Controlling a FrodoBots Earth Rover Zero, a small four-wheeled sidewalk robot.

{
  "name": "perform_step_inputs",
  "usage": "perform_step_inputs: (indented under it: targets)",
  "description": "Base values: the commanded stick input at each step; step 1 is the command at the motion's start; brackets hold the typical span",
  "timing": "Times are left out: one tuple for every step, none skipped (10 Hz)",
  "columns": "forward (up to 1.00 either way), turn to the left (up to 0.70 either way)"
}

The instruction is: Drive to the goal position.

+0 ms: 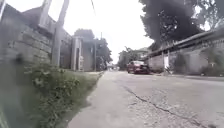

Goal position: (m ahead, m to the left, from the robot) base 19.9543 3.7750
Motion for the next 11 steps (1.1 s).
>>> perform_step_inputs:
  targets:
    - [0.70, 0.00]
    - [0.70, 0.00]
    - [0.70, 0.00]
    - [0.70, 0.00]
    - [0.70, 0.00]
    - [0.70, 0.00]
    - [0.70, 0.00]
    - [0.70, 0.00]
    - [0.70, 0.00]
    - [0.70, -0.05]
    - [0.70, -0.16]
